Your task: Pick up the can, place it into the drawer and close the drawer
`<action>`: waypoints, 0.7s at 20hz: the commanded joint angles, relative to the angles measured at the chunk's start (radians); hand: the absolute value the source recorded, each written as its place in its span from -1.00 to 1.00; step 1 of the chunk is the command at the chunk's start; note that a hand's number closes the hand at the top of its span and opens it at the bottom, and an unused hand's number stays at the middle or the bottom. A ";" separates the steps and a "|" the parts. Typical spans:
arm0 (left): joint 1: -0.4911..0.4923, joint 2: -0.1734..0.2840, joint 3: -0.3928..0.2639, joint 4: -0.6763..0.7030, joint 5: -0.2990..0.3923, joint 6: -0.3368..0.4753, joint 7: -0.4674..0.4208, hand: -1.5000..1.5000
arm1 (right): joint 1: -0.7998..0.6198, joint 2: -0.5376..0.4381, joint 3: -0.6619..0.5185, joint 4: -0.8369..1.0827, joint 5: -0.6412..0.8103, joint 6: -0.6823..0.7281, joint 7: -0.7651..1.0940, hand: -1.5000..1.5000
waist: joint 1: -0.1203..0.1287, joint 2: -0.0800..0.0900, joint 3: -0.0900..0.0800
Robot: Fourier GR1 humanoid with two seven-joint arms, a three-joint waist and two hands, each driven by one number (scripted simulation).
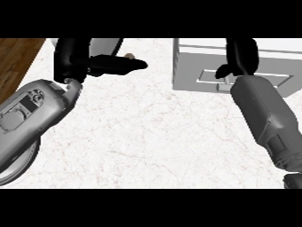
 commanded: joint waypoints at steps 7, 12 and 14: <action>0.082 -0.011 0.018 -0.035 -0.027 -0.010 -0.060 -1.00 | -0.125 0.003 -0.070 0.075 -0.068 0.024 -0.084 -1.00 | 0.020 0.020 0.003; 0.117 0.013 0.018 -0.081 -0.031 -0.016 -0.057 -1.00 | -0.128 0.042 -0.188 0.040 -0.216 0.047 -0.203 -1.00 | 0.024 0.013 0.005; 0.096 0.006 0.024 -0.049 -0.038 -0.001 -0.035 -1.00 | -0.155 0.091 -0.219 0.028 -0.261 0.075 -0.227 -1.00 | -0.002 0.004 0.005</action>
